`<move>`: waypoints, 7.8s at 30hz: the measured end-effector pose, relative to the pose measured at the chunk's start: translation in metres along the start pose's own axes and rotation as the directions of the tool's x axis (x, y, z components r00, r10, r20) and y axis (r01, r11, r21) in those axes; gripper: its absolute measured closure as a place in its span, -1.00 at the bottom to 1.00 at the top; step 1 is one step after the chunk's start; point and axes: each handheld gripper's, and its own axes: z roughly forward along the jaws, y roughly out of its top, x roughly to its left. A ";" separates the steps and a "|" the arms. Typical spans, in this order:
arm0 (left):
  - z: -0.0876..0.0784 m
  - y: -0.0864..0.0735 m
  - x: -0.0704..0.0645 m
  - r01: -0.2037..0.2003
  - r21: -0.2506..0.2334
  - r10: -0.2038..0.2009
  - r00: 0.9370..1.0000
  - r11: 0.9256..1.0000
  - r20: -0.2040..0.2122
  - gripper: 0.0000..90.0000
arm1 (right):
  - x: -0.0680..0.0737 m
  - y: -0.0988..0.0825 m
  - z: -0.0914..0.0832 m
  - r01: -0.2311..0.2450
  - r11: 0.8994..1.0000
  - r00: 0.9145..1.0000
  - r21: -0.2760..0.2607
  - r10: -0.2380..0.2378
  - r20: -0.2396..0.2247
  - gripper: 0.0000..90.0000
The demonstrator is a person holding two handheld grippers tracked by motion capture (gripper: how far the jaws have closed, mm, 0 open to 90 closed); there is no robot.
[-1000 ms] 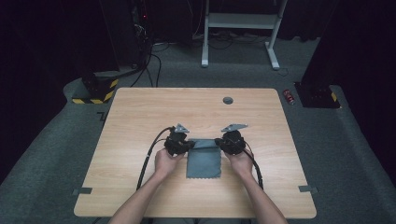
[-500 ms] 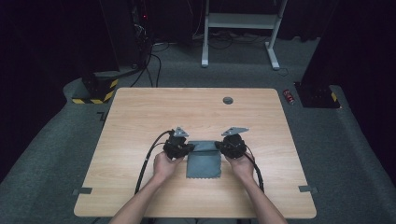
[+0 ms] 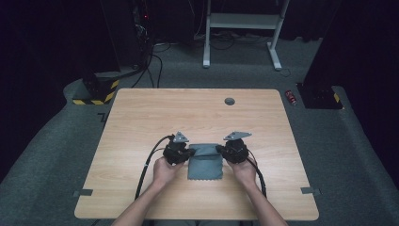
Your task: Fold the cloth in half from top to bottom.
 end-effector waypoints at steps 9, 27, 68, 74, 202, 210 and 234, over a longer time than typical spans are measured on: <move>-0.006 -0.001 -0.004 -0.014 -0.018 0.014 1.000 1.000 0.004 0.96 | 0.002 -0.005 -0.004 0.004 1.000 1.000 -0.008 -0.004 -0.006 0.98; -0.009 -0.008 -0.014 -0.019 -0.026 0.019 0.999 0.999 0.026 0.96 | 0.007 -0.015 -0.015 -0.005 1.000 1.000 -0.025 0.004 -0.023 0.98; -0.016 -0.040 -0.033 -0.055 -0.014 0.055 0.998 0.998 0.029 0.95 | 0.034 -0.052 -0.024 0.049 0.999 0.997 -0.006 -0.049 -0.055 0.97; -0.013 -0.046 -0.033 -0.037 -0.003 0.038 0.999 0.999 0.037 0.93 | 0.035 -0.058 -0.019 0.037 0.999 0.998 0.018 -0.036 -0.059 0.95; 0.021 0.005 0.016 0.027 0.094 -0.021 0.998 0.995 -0.067 0.94 | -0.006 -0.003 0.028 0.001 0.997 0.996 0.078 -0.008 0.088 0.97; 0.016 0.006 0.027 0.073 0.043 -0.069 0.993 0.996 -0.096 0.95 | -0.005 0.011 0.032 0.008 0.998 0.995 0.063 -0.014 0.098 0.97; 0.005 -0.010 0.019 0.028 0.057 -0.017 0.982 0.998 -0.190 0.29 | 0.005 -0.004 0.029 0.000 0.998 0.997 0.070 -0.005 0.072 0.62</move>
